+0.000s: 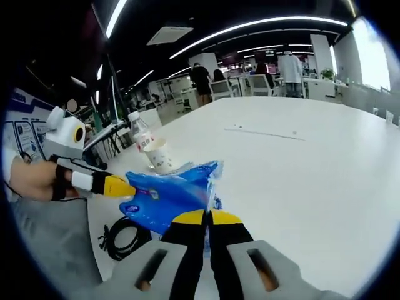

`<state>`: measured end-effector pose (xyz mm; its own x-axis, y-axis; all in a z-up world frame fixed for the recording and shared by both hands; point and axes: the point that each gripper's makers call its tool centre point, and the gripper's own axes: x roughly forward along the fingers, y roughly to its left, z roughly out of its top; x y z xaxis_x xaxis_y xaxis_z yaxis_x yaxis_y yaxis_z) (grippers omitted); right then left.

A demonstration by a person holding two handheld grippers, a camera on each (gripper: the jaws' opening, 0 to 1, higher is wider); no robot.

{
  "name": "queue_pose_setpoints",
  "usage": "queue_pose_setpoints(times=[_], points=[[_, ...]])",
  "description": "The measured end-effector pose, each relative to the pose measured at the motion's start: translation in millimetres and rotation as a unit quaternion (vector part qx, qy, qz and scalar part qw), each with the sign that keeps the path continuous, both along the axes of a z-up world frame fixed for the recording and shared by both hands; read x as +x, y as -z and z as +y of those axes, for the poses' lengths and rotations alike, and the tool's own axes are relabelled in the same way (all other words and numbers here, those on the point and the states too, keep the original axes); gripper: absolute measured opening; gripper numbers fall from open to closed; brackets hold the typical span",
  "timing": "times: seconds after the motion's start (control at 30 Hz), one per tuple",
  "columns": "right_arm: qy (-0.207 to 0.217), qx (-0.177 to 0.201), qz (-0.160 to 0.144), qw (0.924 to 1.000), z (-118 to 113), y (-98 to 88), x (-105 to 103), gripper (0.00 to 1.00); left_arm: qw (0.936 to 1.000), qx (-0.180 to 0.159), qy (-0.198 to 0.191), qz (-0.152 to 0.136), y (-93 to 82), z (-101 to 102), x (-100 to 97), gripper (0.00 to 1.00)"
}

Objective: Arrange the tabletop items into an orderly group along one side of the table until the central work area is clear of visible clutter.

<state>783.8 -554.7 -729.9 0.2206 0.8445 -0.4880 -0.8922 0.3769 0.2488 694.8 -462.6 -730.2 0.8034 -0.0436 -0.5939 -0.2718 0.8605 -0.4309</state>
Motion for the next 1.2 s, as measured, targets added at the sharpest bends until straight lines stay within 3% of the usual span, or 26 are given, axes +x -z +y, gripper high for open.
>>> queue_pose_setpoints(times=[0.33,0.47,1.0,1.2], points=[[0.038,0.011,0.000,0.9992,-22,-8.0,13,0.00,0.9996,0.005,0.025,-0.016,-13.6,-14,21.0,0.00],[0.051,0.013,-0.004,0.9986,-26,-9.6,18,0.00,0.9985,0.023,0.044,-0.023,-23.1,-20,29.3,0.00],[0.084,0.012,-0.005,0.9964,-55,-20.5,31,0.00,0.9942,0.052,0.091,-0.023,-35.6,-41,51.7,0.00],[0.100,0.014,-0.007,0.9949,-69,-23.6,42,0.00,0.9939,0.038,0.099,-0.028,-38.0,-51,62.6,0.00]])
